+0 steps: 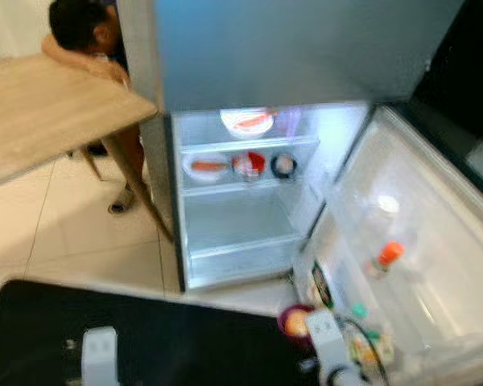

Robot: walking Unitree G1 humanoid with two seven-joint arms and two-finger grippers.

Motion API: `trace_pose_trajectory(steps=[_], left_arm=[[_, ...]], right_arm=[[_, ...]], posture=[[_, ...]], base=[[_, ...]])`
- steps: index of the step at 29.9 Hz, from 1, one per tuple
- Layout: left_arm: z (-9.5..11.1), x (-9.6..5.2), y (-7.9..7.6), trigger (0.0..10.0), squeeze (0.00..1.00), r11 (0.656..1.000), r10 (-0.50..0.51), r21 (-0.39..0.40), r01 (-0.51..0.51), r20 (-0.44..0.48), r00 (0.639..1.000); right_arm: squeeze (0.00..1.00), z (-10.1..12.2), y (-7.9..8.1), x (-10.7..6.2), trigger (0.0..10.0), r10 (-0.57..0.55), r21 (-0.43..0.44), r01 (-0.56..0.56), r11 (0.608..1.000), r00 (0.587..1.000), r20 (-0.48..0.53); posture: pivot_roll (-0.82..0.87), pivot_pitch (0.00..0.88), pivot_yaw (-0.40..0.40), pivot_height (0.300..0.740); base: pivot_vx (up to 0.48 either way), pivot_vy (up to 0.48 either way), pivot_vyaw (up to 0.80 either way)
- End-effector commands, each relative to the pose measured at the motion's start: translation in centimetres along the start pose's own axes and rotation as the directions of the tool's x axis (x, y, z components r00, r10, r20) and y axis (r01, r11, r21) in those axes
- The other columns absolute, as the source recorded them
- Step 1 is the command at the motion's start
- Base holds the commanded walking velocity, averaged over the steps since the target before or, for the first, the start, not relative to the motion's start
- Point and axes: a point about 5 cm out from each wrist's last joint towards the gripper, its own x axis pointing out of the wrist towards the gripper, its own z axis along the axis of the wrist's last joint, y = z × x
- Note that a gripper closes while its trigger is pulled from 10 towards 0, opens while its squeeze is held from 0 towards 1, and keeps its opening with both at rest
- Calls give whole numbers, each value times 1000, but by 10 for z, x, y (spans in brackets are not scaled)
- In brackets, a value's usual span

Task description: Restocking fridge

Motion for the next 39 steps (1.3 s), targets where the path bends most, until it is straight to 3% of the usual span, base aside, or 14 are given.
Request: trace_pose_trajectory(steps=[1,8,18,39], left_arm=[[1,0,-3,10000,0,1000,-24,-3,24,13,1000],[5,0,-7,10000,0,997,-62,55,60,46,997],[4,-1,0,10000,0,1000,-20,17,19,55,998],[8,1,-2,10000,0,999,-38,24,37,69,997]], right_arm=[[0,2,3,1,10000,8,6,-8,1000,1000,10],[0,3,4,1,10000,12,4,-12,1000,1000,12],[0,4,6,1,10000,17,4,-17,1000,1000,15],[0,4,7,2,10000,14,9,-14,1000,1000,15]], posture=[[-86,53,-44,731],[-81,54,-47,731],[-76,58,-48,731],[-74,64,-46,731]], base=[[0,0,0],[0,0,0],[316,0,0],[331,0,0]])
